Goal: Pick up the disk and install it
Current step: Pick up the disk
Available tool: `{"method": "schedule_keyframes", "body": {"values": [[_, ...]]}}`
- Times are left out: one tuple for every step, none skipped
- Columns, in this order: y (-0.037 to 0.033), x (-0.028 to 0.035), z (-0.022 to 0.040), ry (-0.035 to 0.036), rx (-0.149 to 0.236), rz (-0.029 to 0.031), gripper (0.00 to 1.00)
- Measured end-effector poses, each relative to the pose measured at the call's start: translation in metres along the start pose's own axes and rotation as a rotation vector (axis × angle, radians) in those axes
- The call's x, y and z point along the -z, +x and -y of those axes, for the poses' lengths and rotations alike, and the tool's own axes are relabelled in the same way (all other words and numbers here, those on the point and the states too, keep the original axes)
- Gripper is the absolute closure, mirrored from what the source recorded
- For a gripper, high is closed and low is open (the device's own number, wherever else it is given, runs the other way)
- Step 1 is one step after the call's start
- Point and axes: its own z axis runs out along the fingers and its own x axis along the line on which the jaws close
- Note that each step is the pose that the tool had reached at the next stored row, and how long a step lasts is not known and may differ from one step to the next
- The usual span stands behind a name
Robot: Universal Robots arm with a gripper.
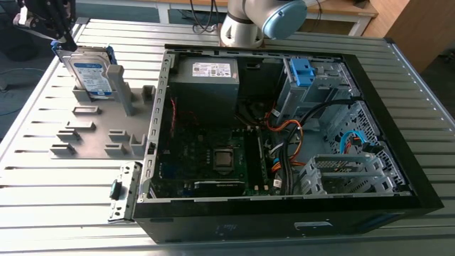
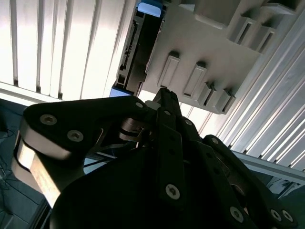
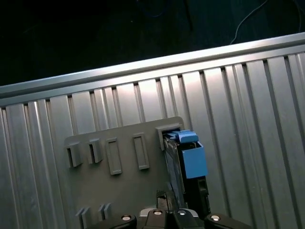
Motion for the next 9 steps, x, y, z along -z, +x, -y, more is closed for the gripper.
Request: {"method": "schedule_keyframes", "body": {"values": [[0.0,0.0001,0.0,-0.0003,0.007,-0.0002,0.89],[0.0,0.0001,0.0,-0.0004,0.011,-0.0003,0.89],[0.0,0.0001,0.0,-0.0005,0.013,-0.0003,0.89],[0.0,0.0001,0.0,-0.0005,0.013,-0.0003,0.89],[0.0,0.0001,0.0,-0.0005,0.013,-0.0004,0.89],[0.0,0.0,0.0,-0.0004,0.013,-0.0004,0.89],[0.0,0.0,0.0,-0.0004,0.013,-0.0004,0.89],[0.0,0.0,0.0,-0.0004,0.013,-0.0005,0.89],[0.0,0.0,0.0,-0.0004,0.013,-0.0005,0.89]]}}
